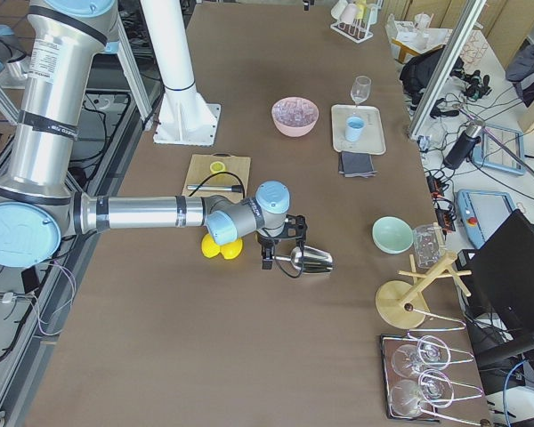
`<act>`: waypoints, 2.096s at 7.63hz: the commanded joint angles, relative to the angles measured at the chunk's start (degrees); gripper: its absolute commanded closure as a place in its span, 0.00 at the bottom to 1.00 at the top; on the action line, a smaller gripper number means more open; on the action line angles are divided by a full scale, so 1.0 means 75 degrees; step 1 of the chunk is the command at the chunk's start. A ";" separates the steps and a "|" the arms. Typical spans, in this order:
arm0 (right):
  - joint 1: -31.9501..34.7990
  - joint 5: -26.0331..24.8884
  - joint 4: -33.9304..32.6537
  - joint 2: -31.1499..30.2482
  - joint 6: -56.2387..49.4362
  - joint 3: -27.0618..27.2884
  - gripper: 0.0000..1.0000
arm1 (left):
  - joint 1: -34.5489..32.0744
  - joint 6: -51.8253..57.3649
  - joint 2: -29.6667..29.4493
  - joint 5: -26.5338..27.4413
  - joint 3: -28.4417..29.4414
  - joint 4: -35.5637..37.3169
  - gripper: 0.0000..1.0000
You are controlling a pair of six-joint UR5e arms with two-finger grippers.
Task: Put ice in cup with scoop
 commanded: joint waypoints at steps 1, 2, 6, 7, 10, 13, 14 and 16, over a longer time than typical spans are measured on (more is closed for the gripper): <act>0.1372 0.0038 -0.0931 -0.0200 -0.1960 0.0021 0.00 | -0.0689 0.0020 0.0076 0.1955 0.0846 -0.0045 0.01; 0.2109 0.0027 -0.1948 -0.0130 -0.3278 -0.0014 0.00 | -0.0654 0.0021 -0.0053 0.2036 0.0836 -0.0057 0.01; 0.3312 0.0027 -0.3611 0.0187 -0.5038 0.0020 0.00 | -0.0829 -0.0015 0.0039 0.0723 0.0847 0.0025 0.01; 0.3358 0.0096 -0.3611 0.0187 -0.5038 0.0021 0.00 | -0.0830 0.0009 0.0017 0.1096 0.0905 0.0002 0.01; 0.3429 0.0249 -0.3599 0.0187 -0.5038 0.0067 0.00 | -0.0748 0.0020 -0.0031 0.1240 0.0976 -0.0022 0.01; 0.3429 0.0390 -0.3611 0.0164 -0.5049 0.0079 0.00 | -0.0760 0.0021 -0.0065 0.1240 0.1105 -0.0034 0.01; 0.3429 0.0378 -0.3611 0.0164 -0.5038 0.0091 0.00 | -0.0748 0.0021 -0.0066 0.1240 0.1105 -0.0034 0.01; 0.3441 0.0378 -0.3599 0.0117 -0.5049 0.0219 0.00 | -0.0725 0.0021 -0.0100 0.1240 0.1117 -0.0034 0.01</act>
